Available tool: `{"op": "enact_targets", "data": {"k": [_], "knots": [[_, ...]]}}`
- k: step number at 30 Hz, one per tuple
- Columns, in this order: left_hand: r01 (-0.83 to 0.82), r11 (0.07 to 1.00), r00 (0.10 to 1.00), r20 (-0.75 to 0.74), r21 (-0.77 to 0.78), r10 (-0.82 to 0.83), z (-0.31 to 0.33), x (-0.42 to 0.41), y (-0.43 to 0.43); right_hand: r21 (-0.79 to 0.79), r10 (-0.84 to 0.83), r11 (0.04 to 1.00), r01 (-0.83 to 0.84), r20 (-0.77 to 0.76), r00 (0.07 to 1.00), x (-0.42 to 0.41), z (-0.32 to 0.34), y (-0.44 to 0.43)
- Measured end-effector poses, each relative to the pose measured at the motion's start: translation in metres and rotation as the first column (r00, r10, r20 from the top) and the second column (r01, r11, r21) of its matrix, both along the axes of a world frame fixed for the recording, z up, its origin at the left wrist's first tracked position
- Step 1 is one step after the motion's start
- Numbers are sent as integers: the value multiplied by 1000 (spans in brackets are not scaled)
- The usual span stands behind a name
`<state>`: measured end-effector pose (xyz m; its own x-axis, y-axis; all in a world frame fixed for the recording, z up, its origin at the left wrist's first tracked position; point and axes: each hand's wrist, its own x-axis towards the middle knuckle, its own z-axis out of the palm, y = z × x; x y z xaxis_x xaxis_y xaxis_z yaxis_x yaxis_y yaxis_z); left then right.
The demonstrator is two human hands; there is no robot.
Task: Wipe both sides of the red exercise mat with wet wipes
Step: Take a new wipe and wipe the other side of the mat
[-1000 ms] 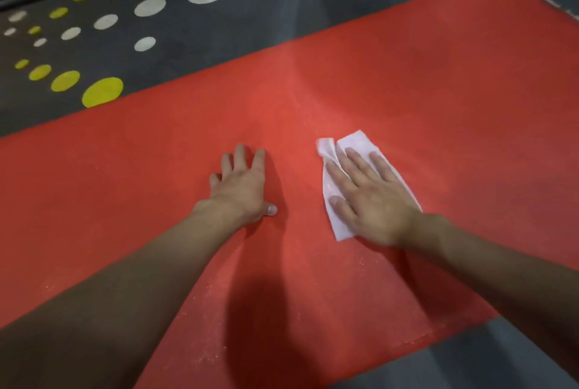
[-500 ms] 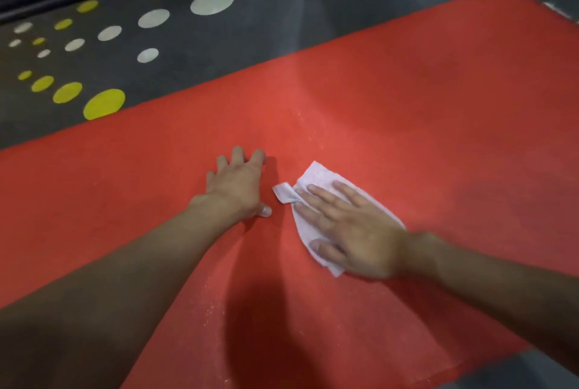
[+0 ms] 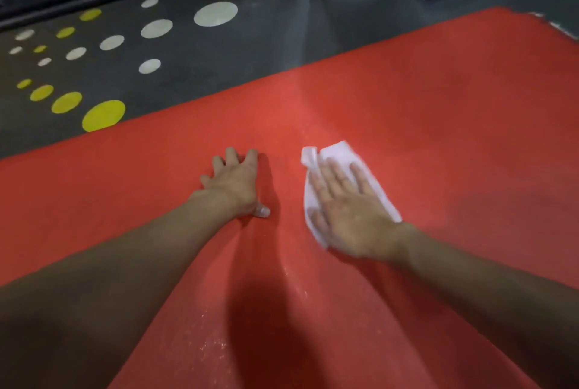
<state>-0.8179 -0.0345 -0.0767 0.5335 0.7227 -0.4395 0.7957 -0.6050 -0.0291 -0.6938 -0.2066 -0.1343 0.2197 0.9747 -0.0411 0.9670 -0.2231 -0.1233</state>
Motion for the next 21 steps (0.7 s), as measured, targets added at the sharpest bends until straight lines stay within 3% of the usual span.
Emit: {"op": "enact_targets", "data": {"k": [3, 4, 7, 9, 12, 14, 17, 21], "knots": [[20, 995, 997, -79, -102, -28, 0, 7, 12, -31, 261, 965, -261, -18, 965, -5, -3, -5], [32, 991, 995, -84, -133, -44, 0, 9, 15, -21, 244, 970, -244, -4, 970, 9, -3, 2], [53, 986, 995, -70, -156, -65, -7, 10, 27, -36, -24, 999, 25, 5, 1000, 32, 2, 22], [41, 988, 999, 9, -146, -40, -9, 12, 37, -41, 14, 999, -13, 19, 1000, 11, -1, 21], [-136, 990, 958, 251, -37, 141, -16, 14, 38, -70, 253, 965, -254, -23, 967, 11, -1, 17], [-159, 985, 933, 336, 69, 127, -33, 13, 22, -61, 170, 983, -171, -23, 985, 35, 6, 35], [-157, 974, 935, 342, 163, 94, -55, 12, 11, -60, -9, 998, 9, 2, 1000, 29, 3, 51], [-148, 972, 937, 341, 182, 79, -57, 10, 16, -79, 306, 949, -307, -23, 952, 9, -1, 45]]}}
